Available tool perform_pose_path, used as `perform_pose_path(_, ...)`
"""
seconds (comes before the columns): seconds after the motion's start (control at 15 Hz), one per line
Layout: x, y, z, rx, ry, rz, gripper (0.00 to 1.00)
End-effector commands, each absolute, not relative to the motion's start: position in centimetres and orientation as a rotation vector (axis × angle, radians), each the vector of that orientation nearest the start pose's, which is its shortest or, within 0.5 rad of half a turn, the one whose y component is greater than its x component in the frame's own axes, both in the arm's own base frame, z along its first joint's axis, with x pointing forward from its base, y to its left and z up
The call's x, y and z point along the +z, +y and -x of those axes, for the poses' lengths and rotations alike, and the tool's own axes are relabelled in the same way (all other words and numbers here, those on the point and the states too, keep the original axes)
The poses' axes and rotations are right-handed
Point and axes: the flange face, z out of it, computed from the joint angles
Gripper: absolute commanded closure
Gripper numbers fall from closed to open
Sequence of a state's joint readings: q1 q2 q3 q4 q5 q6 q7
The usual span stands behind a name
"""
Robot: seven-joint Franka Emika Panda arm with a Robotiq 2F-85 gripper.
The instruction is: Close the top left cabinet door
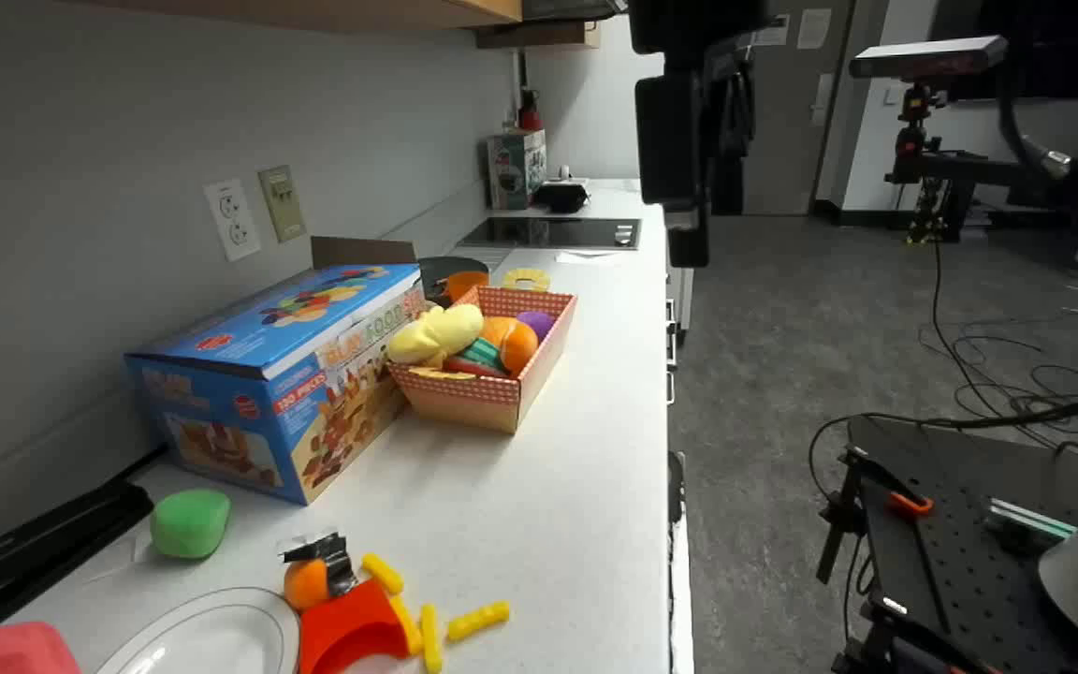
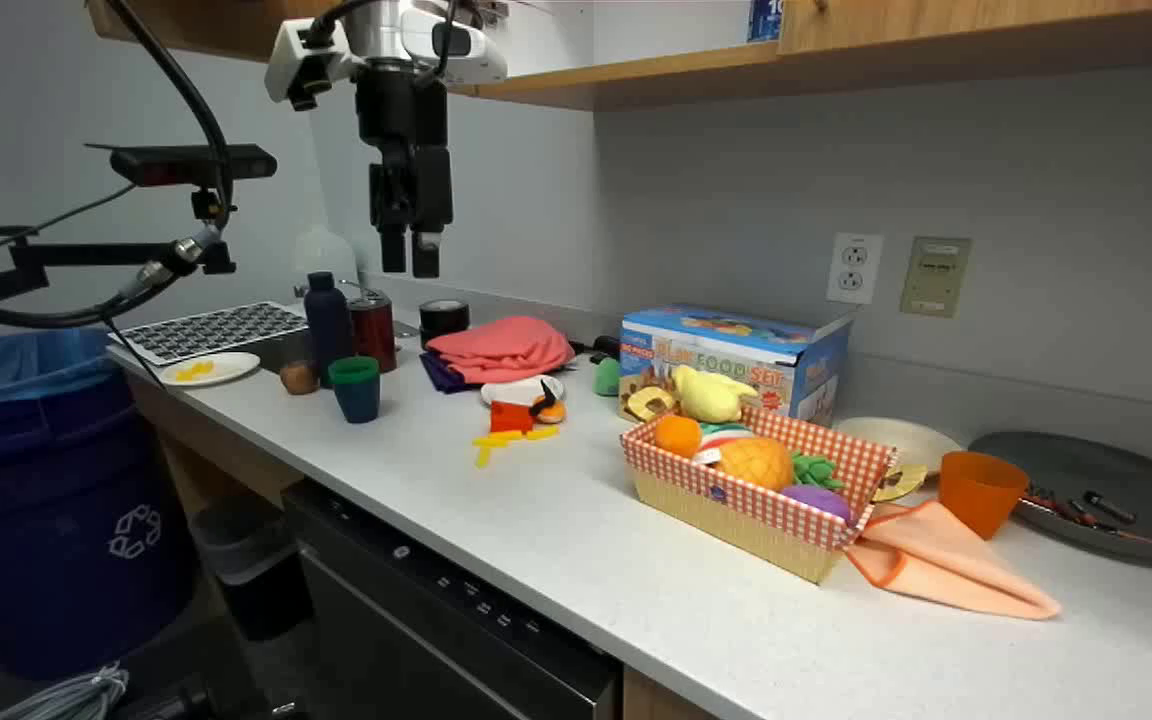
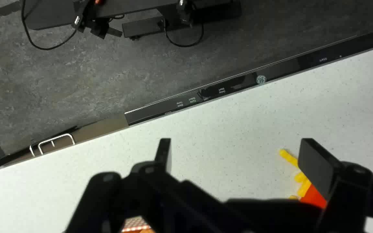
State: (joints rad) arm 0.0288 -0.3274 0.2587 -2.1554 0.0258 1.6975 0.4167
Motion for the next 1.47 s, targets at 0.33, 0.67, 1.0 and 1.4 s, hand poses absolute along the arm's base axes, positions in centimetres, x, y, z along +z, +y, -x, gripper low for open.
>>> perform_pose_path(0.33,51.8,13.7,-42.3,0.185,0.248,3.228,0.0)
perform_pose_path(0.67,51.8,13.7,-42.3,0.185,0.248,3.228,0.0)
perform_pose_path(1.0,51.8,13.7,-42.3,0.185,0.248,3.228,0.0)
perform_pose_path(1.4,51.8,13.8,-38.6,0.229,0.216,3.222,0.0)
